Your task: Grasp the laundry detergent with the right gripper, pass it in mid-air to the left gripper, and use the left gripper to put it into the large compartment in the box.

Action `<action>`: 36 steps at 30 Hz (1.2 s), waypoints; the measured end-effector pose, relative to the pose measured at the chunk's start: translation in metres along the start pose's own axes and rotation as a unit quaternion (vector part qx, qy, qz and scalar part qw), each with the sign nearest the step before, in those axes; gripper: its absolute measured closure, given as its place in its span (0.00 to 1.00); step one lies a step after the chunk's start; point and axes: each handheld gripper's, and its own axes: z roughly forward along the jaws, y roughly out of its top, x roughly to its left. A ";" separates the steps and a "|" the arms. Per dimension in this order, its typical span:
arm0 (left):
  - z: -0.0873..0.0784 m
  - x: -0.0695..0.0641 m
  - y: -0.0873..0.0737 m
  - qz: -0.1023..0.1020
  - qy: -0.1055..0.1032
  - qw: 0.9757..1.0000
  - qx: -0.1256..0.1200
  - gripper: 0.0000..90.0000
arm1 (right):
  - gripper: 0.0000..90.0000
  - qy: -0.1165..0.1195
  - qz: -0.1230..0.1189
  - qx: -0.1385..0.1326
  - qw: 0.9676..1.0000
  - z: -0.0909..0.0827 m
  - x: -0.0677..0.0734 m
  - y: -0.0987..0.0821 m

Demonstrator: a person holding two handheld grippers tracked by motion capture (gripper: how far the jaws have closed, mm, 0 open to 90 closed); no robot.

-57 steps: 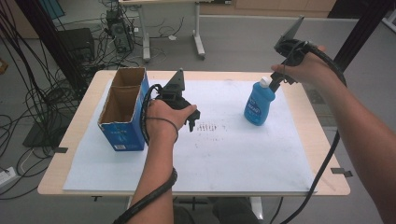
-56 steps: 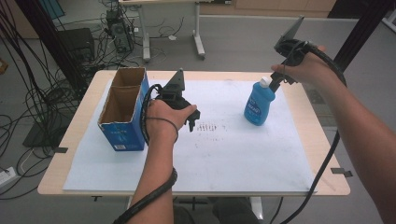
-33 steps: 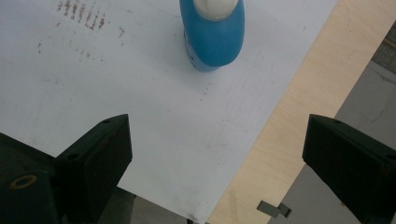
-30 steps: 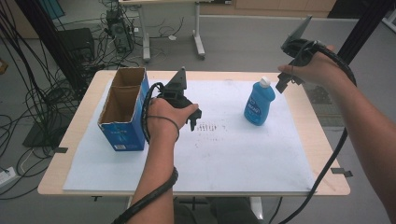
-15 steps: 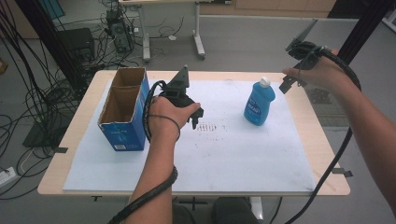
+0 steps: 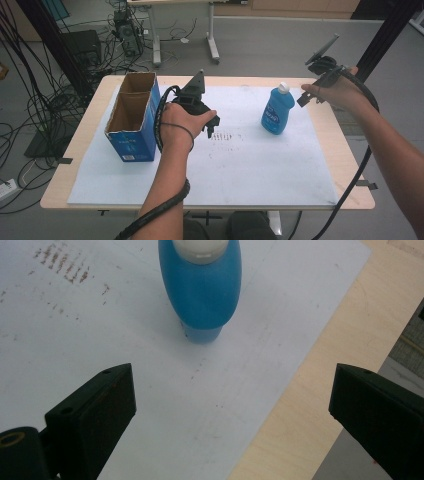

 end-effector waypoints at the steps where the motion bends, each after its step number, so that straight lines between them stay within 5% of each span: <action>1: 0.000 0.001 0.000 0.000 0.000 1.000 0.000 0.07 | 0.05 0.000 0.000 -0.009 1.000 0.005 -0.001 -0.003; 16: 0.003 0.004 -0.003 0.001 0.003 1.000 -0.002 0.07 | 0.05 0.016 -0.003 -0.051 0.999 0.044 0.004 -0.014; 36: 0.011 0.010 -0.004 0.002 0.004 1.000 0.000 0.07 | 0.04 0.017 -0.022 -0.121 0.992 0.088 0.007 -0.024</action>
